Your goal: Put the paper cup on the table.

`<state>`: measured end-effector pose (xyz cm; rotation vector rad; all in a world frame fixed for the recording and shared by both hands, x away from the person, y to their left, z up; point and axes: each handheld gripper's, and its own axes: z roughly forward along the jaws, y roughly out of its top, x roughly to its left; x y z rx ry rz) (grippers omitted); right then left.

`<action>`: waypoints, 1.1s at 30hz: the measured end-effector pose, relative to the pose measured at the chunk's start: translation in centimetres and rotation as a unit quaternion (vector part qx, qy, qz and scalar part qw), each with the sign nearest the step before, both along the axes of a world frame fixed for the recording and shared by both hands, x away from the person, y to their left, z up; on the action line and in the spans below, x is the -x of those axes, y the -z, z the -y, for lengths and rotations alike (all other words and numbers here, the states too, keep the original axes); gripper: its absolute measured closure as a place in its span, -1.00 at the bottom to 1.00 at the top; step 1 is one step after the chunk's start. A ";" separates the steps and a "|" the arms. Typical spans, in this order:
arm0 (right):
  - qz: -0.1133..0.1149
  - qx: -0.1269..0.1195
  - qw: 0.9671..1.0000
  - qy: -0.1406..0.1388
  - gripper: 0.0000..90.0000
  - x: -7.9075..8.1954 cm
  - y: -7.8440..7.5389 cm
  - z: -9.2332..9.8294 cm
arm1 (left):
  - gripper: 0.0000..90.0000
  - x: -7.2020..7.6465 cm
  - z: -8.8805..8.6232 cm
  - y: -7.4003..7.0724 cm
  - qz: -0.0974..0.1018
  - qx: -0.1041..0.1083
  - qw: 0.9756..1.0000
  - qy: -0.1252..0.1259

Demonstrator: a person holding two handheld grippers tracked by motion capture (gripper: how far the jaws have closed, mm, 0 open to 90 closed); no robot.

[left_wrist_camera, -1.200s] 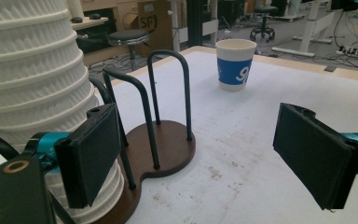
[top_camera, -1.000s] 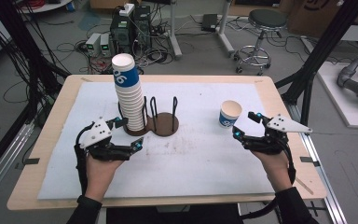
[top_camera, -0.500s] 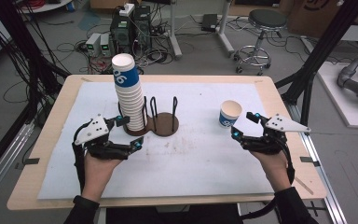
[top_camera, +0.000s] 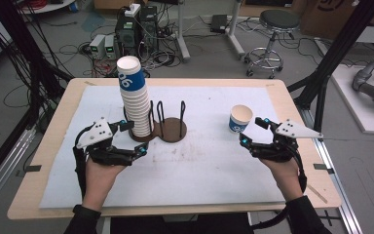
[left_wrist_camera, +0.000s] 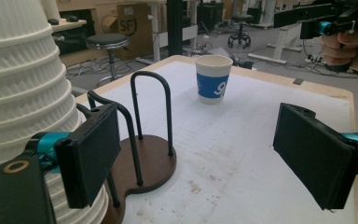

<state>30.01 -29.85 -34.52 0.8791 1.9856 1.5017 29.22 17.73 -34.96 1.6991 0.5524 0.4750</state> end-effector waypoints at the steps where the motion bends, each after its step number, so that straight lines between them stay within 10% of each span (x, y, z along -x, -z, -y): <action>1: 0.001 0.001 1.000 0.000 -0.59 0.0 0.0 0.0 | -0.67 0.0 0.0 -0.1 0.000 0.000 1.000 -0.001; 33: -0.008 -0.008 1.000 0.018 -0.59 -0.4 -0.2 1.3 | -0.67 0.0 0.5 0.8 -0.015 -0.053 0.998 -0.023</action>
